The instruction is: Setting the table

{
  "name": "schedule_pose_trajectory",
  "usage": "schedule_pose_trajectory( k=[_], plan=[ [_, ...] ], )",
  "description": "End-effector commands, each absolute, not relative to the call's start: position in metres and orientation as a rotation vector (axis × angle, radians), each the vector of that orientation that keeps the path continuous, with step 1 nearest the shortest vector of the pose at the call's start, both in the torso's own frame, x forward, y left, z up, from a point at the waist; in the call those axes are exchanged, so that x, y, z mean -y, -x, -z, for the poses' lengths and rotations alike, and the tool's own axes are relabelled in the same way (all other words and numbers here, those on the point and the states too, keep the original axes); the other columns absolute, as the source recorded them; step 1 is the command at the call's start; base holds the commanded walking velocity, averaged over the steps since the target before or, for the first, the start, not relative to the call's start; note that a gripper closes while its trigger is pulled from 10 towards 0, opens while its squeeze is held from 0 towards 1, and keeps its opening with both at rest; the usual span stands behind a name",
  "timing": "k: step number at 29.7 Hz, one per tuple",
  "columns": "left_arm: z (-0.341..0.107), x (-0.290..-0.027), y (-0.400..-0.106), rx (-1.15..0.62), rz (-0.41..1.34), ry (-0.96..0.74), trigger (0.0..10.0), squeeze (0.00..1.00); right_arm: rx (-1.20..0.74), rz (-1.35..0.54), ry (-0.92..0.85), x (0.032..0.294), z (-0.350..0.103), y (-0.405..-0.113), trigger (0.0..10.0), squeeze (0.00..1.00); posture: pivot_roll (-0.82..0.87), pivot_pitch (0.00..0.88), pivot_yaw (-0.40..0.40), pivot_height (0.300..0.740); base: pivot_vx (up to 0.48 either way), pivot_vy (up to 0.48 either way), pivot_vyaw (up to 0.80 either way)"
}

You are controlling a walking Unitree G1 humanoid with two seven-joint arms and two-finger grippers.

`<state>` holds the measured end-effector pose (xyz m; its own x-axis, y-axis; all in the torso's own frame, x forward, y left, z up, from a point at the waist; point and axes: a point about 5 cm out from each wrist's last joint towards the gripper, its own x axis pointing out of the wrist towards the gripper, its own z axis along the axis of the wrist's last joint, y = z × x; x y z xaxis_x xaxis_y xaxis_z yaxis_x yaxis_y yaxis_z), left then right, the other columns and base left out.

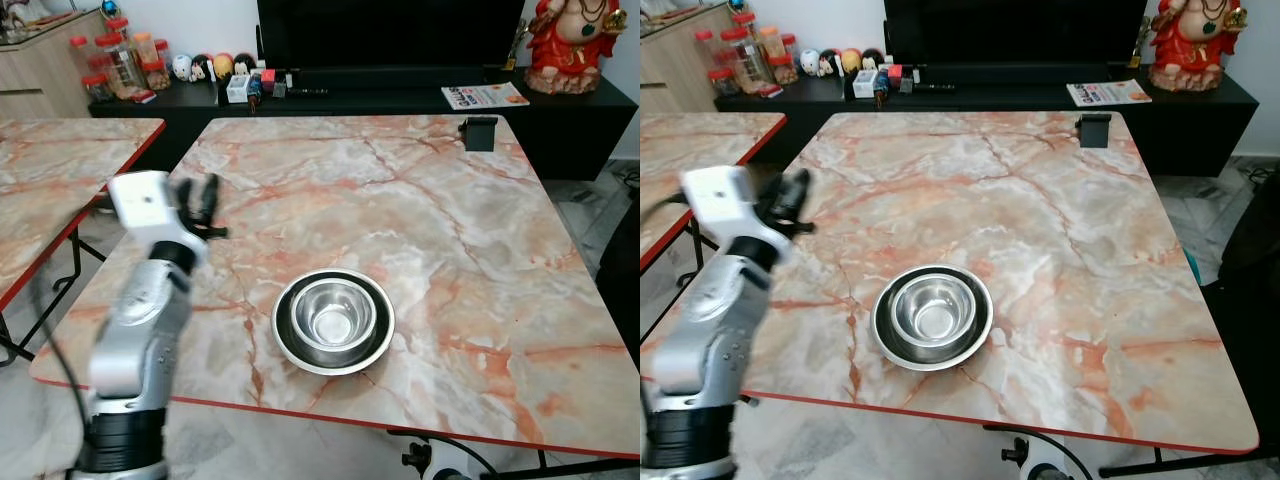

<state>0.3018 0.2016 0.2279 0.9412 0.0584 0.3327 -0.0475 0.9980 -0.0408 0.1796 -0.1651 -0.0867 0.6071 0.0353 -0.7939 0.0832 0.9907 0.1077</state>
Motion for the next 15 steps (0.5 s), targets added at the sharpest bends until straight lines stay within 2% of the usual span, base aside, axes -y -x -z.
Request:
schedule_pose_trajectory(
  k=[1, 2, 7, 10, 15],
  plan=[
    [-0.226, -0.221, -0.299, 0.351, -0.157, -0.063, 10.0, 0.0, -0.91, 0.022, -0.14, 0.164, 0.085, -0.184, 10.0, 0.0, 0.09, 0.0, 0.038, 0.74, 0.0, 0.0, 0.0],
    [-0.224, -0.237, -0.295, 0.343, -0.217, -0.194, 10.0, 0.0, -0.911, 0.02, -0.136, 0.165, 0.085, -0.184, 10.0, 0.0, 0.1, 0.0, 0.034, 0.74, 0.0, 0.0, 0.0],
    [-0.208, -0.284, -0.28, 0.245, -0.401, -0.354, 10.0, 0.0, -0.911, 0.014, -0.131, 0.165, 0.085, -0.184, 10.0, 0.0, 0.11, 0.0, 0.028, 0.74, 0.0, 0.0, 0.0],
    [-0.183, -0.312, -0.266, 0.09, -0.476, -0.596, 10.0, 0.0, -0.912, 0.01, -0.131, 0.164, 0.085, -0.185, 10.0, 0.0, 0.12, 0.0, 0.027, 0.74, 0.0, 0.0, 0.0],
    [-0.156, -0.336, -0.251, -0.024, -0.588, -0.624, 10.0, 0.0, -0.912, 0.008, -0.132, 0.163, 0.085, -0.185, 10.0, 0.0, 0.12, 0.0, 0.027, 0.74, 0.0, 0.0, 0.0]
  ],
)
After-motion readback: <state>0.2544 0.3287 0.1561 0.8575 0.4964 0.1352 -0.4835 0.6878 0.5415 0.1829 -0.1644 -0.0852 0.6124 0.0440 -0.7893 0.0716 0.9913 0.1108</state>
